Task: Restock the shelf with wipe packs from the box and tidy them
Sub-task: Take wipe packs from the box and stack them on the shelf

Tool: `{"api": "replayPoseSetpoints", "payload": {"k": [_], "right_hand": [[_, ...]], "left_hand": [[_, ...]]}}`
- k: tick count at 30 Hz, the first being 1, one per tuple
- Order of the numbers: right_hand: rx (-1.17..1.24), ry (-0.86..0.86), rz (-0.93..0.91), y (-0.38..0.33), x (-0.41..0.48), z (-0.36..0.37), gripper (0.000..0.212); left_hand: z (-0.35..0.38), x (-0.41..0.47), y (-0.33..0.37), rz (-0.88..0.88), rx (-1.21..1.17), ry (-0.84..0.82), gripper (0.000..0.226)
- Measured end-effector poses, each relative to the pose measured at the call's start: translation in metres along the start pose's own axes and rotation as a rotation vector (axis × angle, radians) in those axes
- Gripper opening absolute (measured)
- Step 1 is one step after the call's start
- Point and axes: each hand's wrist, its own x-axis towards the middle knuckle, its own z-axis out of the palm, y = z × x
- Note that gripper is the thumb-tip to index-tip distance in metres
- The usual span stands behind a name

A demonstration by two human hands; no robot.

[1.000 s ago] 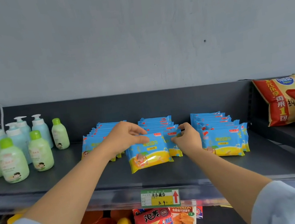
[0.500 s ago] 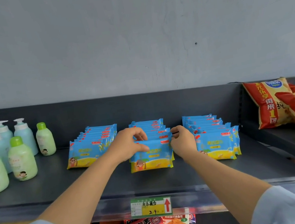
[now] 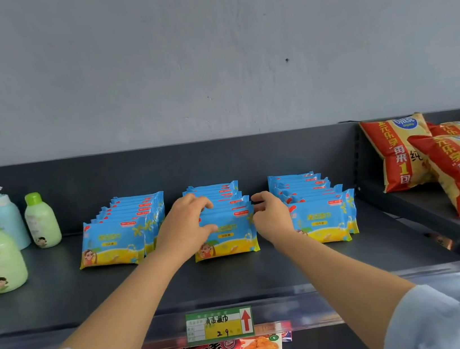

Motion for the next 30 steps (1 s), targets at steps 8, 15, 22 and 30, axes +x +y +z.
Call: {"api": "replayPoseSetpoints", "payload": {"k": [8,15,22,30], "right_hand": [[-0.078,-0.003,-0.027,0.001,-0.004,-0.001,0.044],[-0.137,-0.003,-0.051,0.002,-0.009,0.006,0.042],[-0.207,-0.002,-0.063,0.002,-0.011,0.006,0.045],[-0.246,0.022,-0.114,0.003,-0.016,0.006,0.042]], "left_hand": [[0.001,-0.003,-0.010,-0.143,-0.050,0.000,0.085],[0.002,-0.001,-0.009,-0.177,-0.084,-0.002,0.084],[0.005,-0.005,-0.013,-0.169,-0.110,-0.028,0.079],[0.003,-0.008,-0.015,-0.131,-0.050,-0.021,0.075]]}}
